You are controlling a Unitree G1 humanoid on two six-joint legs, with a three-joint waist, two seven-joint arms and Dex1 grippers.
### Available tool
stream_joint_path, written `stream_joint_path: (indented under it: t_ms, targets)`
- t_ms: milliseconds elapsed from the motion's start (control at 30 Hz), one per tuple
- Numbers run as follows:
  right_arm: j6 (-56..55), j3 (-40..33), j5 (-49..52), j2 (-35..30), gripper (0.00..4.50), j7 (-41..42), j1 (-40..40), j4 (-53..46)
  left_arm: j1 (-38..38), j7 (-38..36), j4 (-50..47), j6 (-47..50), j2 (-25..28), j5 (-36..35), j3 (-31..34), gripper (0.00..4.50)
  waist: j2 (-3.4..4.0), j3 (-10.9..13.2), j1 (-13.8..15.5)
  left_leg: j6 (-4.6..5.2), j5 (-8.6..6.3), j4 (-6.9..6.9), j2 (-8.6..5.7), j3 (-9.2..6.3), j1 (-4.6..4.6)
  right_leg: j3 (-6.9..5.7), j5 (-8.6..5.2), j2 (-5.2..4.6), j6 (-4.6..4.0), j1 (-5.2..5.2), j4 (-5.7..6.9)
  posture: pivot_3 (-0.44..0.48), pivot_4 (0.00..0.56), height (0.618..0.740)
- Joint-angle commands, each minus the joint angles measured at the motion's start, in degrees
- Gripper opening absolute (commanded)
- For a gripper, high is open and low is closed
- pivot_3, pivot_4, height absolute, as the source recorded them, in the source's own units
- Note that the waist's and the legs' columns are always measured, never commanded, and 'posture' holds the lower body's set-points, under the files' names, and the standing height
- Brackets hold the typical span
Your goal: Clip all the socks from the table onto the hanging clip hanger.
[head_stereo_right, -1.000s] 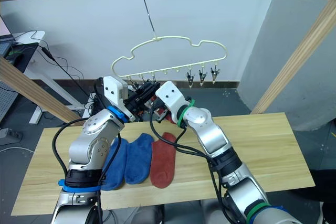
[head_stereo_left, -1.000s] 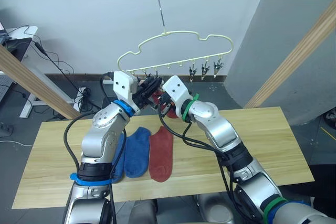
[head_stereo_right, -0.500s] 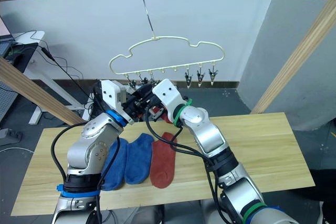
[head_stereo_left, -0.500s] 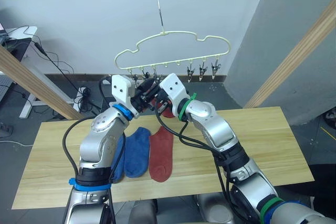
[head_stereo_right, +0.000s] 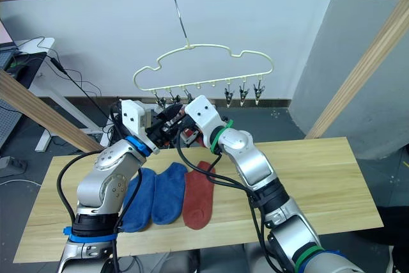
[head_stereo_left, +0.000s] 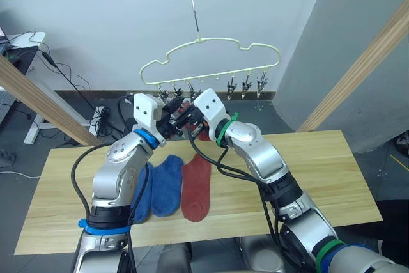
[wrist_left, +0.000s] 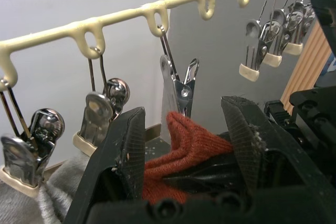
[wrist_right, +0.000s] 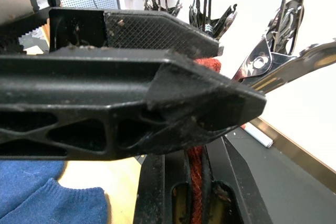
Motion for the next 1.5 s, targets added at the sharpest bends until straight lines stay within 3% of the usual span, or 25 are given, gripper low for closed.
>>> stream_joint_path:
  t_ms: [33, 167, 333, 500, 767, 1000, 1133, 1333, 1433, 1500]
  targets:
    - [-1.45, -0.45, 0.52, 0.51, 0.0, -0.03, -0.96, -1.07, 0.57, -0.57, -2.32, -0.66, 0.75, -0.13, 0.6, 2.56, 0.0, 0.0, 0.0, 0.0, 0.0, 0.0, 0.0, 0.0, 0.0, 0.0, 0.0, 0.0, 0.0, 0.0, 0.0, -0.241, 0.234, 0.73]
    - [-1.47, -0.83, 1.19, 0.84, 0.0, 0.04, -0.46, -1.37, 1.01, -0.82, -2.58, -0.77, 1.03, 0.18, 0.39, 2.56, 0.0, 0.0, 0.0, 0.0, 0.0, 0.0, 0.0, 0.0, 0.0, 0.0, 0.0, 0.0, 0.0, 0.0, 0.0, -0.242, 0.234, 0.73]
    - [-0.93, -0.51, 1.83, 0.74, 1.35, 0.98, 0.04, -2.12, 1.11, -1.29, -2.55, -1.02, 1.48, 0.32, 0.48, 2.58, 0.0, 0.0, 0.01, 0.0, 0.0, 0.0, 0.0, 0.0, 0.0, 0.0, 0.0, 0.0, 0.0, 0.0, 0.0, -0.24, 0.233, 0.73]
    - [0.09, 0.79, 1.66, -0.3, 3.04, 2.16, 0.55, -3.14, 1.73, -1.96, -2.95, -1.01, 2.49, 0.02, 0.96, 2.58, 0.0, 0.0, 0.0, 0.0, 0.0, 0.0, 0.0, 0.0, 0.01, 0.0, 0.0, 0.0, 0.0, 0.0, 0.0, -0.241, 0.231, 0.73]
    - [2.85, 2.97, -0.33, -9.13, 3.04, 4.84, 6.78, -13.49, 3.44, -6.04, -4.23, -0.99, 6.76, -0.31, 1.3, 2.58, 0.0, 0.0, 0.19, 0.0, 0.0, -0.01, -0.01, 0.0, -0.02, -0.01, 0.0, -0.01, 0.0, -0.01, -0.02, -0.235, 0.221, 0.73]
    - [8.67, -0.57, 1.39, -15.77, 3.04, 5.07, 13.55, -27.8, 5.55, -9.34, -5.93, -1.08, 9.93, -0.83, 1.86, 2.58, 0.0, 0.0, 0.01, 0.0, 0.0, -0.01, 0.01, 0.01, 0.0, 0.0, -0.01, 0.0, 0.01, -0.03, 0.02, -0.246, 0.218, 0.73]
    - [9.8, -3.89, 2.73, -16.11, 3.04, 3.75, 15.26, -34.02, 6.27, -12.35, -7.63, -1.11, 11.86, -1.44, 1.68, 2.58, 0.0, 0.0, 0.02, 0.0, 0.0, -0.01, 0.01, 0.03, 0.0, 0.02, -0.01, 0.01, 0.01, -0.03, 0.02, -0.249, 0.218, 0.73]
    - [11.69, -8.74, 5.77, -11.43, 3.04, -0.28, 13.68, -36.31, 4.47, -16.75, -8.66, -1.9, 14.23, -1.04, 0.1, 2.58, -0.01, 0.0, 0.04, -0.01, 0.0, -0.01, 0.01, 0.02, 0.01, 0.01, -0.01, 0.01, 0.01, -0.03, 0.03, -0.255, 0.217, 0.73]
    - [11.8, -9.79, 6.3, -10.13, 2.42, -2.05, 12.69, -35.15, 3.55, -16.22, -8.23, -2.26, 13.65, -0.54, -0.5, 2.58, -0.01, 0.0, 0.04, 0.0, 0.0, 0.0, 0.01, 0.05, 0.0, 0.04, -0.01, 0.01, 0.01, -0.03, 0.02, -0.252, 0.215, 0.73]
    - [12.11, -10.31, 6.5, -9.44, 1.73, -3.19, 11.78, -34.08, 3.18, -15.87, -7.99, -2.71, 13.23, 0.0, -1.03, 2.58, -0.01, -0.01, 0.03, -0.01, 0.0, -0.01, 0.01, 0.03, -0.01, 0.02, -0.01, 0.01, 0.0, -0.03, 0.02, -0.253, 0.215, 0.73]
